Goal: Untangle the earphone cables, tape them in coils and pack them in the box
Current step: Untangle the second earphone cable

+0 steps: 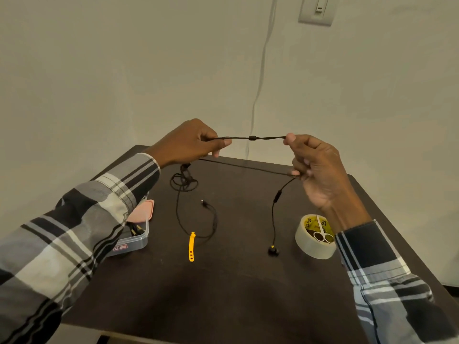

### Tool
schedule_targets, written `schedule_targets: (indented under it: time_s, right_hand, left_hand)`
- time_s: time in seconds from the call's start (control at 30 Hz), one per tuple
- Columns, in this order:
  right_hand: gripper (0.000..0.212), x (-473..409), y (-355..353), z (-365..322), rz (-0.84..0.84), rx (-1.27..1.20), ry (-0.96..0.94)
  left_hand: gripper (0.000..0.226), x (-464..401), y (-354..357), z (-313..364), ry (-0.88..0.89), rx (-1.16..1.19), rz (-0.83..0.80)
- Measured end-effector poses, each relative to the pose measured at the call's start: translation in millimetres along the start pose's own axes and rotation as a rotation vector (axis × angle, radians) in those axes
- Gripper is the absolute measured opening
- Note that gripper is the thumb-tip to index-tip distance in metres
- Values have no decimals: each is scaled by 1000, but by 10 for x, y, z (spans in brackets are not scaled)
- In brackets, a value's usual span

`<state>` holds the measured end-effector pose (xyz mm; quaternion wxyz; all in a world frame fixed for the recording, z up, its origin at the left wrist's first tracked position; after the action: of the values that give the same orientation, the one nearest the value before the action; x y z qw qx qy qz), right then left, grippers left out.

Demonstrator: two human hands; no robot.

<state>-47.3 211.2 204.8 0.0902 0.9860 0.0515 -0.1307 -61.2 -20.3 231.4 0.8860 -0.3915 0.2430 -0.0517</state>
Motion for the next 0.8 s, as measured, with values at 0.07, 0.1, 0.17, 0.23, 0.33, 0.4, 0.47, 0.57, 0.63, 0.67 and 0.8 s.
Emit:
schedule_targets:
  time_s: [0.07,0.1,0.17,0.23,0.33,0.4,0.47,0.57,0.63,0.67,0.8]
  right_hand:
    - [14,-7,20,-25,-20,-12,-14]
    - [15,-10,19,-30,-27,-3,-15]
    - [18,-13,8,-34,-34,48,-14]
    - [18,-8,-19,-29,-28,137,-11]
    - [17,4,-66,-74,6,326,-52]
    - [18,24,-88,-132,32,419,-110]
    - [18,41,-167,-182,97,464,-147]
    - [22,16,-380,-162,178,365,-92]
    - [23,-5,-460,-117,177,274,-37]
    - [23,-14,-475,-88,171,259,-18]
    - [25,-25,-409,40,112,248,35]
  left_hand:
    - [58,10,77,-72,-70,21,-59]
    - [64,21,121,-112,-106,25,-93]
    - [71,44,166,-179,-154,56,-133]
    - [73,53,151,-220,-171,72,-123]
    - [74,58,82,-259,-151,-13,-76]
    - [72,65,19,-277,-125,-119,-39]
    - [72,80,-67,-343,-136,-206,12]
    - [74,127,-219,-533,-194,-190,97]
    - [75,161,-278,-630,-209,-107,125]
    - [74,170,-290,-659,-210,-59,131]
    - [54,175,-227,-667,-194,19,39]
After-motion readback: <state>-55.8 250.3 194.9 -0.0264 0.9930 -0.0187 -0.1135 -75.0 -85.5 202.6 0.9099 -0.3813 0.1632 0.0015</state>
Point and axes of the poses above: each hand's wrist, its own x-axis away from the middle knuckle, its own y-axis out of the palm, z = x × y, the point moved 10 cm from there along -x, towards the middle knuckle, and after that the axes turned 2 degrees about x, right-handed, at the moved point
